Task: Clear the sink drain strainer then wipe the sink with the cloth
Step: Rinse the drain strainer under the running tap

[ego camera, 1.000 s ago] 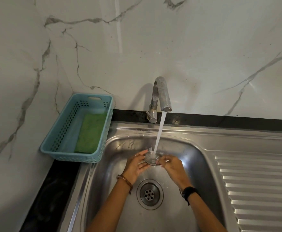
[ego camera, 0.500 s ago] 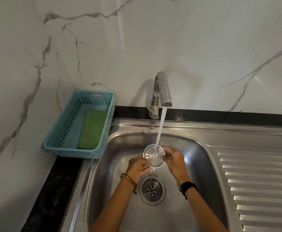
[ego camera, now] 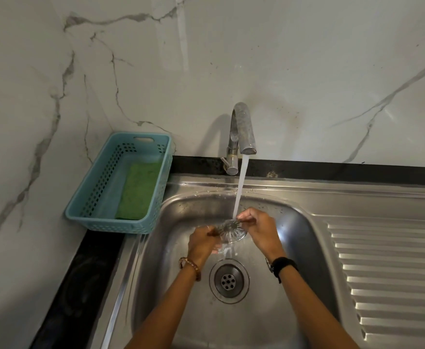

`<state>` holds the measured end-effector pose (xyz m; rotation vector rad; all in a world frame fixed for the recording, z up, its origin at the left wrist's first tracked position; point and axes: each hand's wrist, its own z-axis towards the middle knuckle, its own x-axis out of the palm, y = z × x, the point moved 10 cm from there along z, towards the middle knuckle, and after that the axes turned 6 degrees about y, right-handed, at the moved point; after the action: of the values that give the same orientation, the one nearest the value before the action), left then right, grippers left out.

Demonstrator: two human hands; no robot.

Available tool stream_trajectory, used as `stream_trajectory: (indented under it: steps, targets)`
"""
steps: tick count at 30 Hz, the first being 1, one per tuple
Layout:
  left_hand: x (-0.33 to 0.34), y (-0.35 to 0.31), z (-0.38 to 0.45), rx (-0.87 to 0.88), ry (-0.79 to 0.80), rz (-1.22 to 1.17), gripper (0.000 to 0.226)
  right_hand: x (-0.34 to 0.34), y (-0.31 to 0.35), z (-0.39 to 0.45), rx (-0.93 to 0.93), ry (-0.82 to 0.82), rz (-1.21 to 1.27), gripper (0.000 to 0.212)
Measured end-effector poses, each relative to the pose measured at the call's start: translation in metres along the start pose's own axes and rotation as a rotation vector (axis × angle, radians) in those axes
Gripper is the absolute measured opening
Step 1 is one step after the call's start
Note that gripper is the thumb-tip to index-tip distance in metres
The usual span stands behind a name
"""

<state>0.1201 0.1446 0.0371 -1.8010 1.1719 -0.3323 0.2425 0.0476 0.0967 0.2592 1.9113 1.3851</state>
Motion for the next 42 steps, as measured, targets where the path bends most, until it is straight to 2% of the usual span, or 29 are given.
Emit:
stream_trajectory:
  steps: [3, 6, 7, 10, 12, 14, 16, 18, 20, 22, 24, 26, 29, 30, 32, 37, 38, 40, 42]
  targets:
    - [-0.004, -0.024, -0.004, 0.163, -0.155, 0.226, 0.008, -0.013, -0.005, 0.001, 0.018, -0.007, -0.072, 0.018]
    - [-0.007, -0.038, -0.005, 0.186, -0.208, 0.361, 0.011, -0.014, 0.001, 0.015, 0.028, 0.131, -0.194, 0.016]
    - [-0.007, -0.04, -0.004, 0.168, -0.199, 0.372, 0.012, -0.021, 0.01, 0.024, 0.012, 0.102, -0.216, 0.017]
    - [-0.005, -0.044, -0.001, 0.149, -0.164, 0.342, 0.012, -0.06, 0.06, 0.053, -0.095, -0.152, -0.109, 0.013]
    - [-0.003, -0.047, -0.001, 0.142, -0.133, 0.32, 0.014, -0.068, 0.091, 0.074, -0.169, -0.176, -0.049, 0.009]
    - [-0.002, -0.05, 0.001, 0.143, -0.115, 0.313, 0.022, -0.052, 0.102, 0.102, -0.157, -0.019, -0.077, 0.018]
    - [-0.003, -0.052, 0.002, 0.146, -0.119, 0.304, 0.019, -0.018, 0.094, 0.119, -0.045, 0.232, -0.125, 0.03]
    - [-0.004, -0.051, 0.004, 0.152, -0.13, 0.291, 0.014, 0.004, 0.083, 0.118, 0.06, 0.343, 0.086, 0.032]
    - [-0.005, -0.048, 0.005, 0.156, -0.139, 0.283, 0.014, 0.004, 0.068, 0.111, 0.15, 0.265, 0.518, 0.036]
    - [-0.007, -0.042, 0.006, 0.153, -0.153, 0.289, 0.013, 0.001, 0.05, 0.099, 0.156, 0.187, 0.888, 0.033]
    - [-0.011, -0.036, 0.007, 0.152, -0.167, 0.309, 0.012, 0.0, 0.027, 0.079, 0.127, 0.133, 0.962, 0.027]
    - [-0.012, -0.027, 0.006, 0.16, -0.177, 0.328, 0.014, 0.0, -0.002, 0.05, 0.114, 0.098, 0.71, 0.027]
    - [-0.005, -0.012, 0.003, 0.186, -0.154, 0.314, 0.015, 0.025, -0.048, 0.002, 0.169, 0.252, 0.272, 0.033]
    - [0.0, -0.007, 0.001, 0.197, -0.136, 0.293, 0.011, 0.029, -0.059, -0.011, 0.175, 0.245, 0.186, 0.033]
    - [0.009, 0.002, -0.002, 0.234, -0.1, 0.232, 0.01, 0.024, -0.062, -0.031, 0.122, 0.121, 0.146, 0.02]
    - [0.019, 0.03, -0.014, 0.304, -0.071, 0.113, 0.038, 0.008, -0.038, -0.065, -0.081, -0.172, -0.171, 0.007]
    - [0.021, 0.036, -0.014, 0.304, -0.049, 0.162, 0.047, 0.013, -0.039, -0.067, -0.078, -0.151, -0.268, 0.002]
    - [0.027, 0.054, -0.011, 0.29, 0.003, 0.334, 0.059, 0.033, -0.058, -0.066, 0.02, 0.002, -0.526, 0.005]
    - [0.029, 0.075, -0.006, 0.252, 0.018, 0.535, 0.065, 0.04, -0.074, -0.065, 0.094, 0.022, -0.647, 0.009]
